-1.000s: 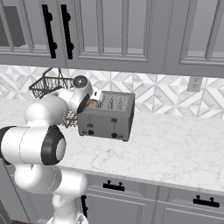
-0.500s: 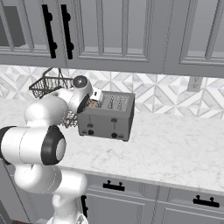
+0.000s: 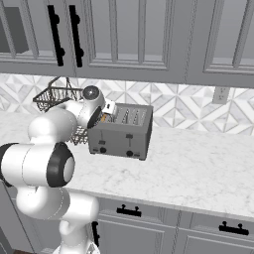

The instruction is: Start the toaster. Once the lever pops up, take the bread to the plate on the dining counter.

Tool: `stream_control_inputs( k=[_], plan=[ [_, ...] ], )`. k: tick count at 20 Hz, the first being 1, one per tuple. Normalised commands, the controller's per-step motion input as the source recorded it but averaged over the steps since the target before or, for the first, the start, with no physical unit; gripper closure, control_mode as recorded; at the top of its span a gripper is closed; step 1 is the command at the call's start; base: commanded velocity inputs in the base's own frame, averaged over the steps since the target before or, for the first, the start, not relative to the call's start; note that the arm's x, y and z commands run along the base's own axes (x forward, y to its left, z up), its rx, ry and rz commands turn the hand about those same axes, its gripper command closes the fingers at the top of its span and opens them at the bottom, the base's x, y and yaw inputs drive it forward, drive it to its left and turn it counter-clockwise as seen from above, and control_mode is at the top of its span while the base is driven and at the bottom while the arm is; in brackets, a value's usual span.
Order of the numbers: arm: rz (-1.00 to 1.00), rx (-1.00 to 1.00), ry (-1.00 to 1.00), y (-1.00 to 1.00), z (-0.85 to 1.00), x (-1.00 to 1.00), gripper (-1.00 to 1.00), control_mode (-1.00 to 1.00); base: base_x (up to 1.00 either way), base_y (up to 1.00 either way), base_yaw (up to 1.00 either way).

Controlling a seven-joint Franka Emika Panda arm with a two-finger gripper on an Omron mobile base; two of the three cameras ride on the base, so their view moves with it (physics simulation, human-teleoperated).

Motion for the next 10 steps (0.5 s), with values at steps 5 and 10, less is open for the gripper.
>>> stream_control_inputs(
  k=[5, 10],
  plan=[
    [0.0, 0.0, 0.0, 0.0, 0.0, 0.0, -1.0, -1.0, 0.0, 0.0, 0.0],
    [0.0, 0.0, 0.0, 0.0, 0.0, 0.0, -1.0, -1.0, 0.0, 0.0, 0.0]
  ],
)
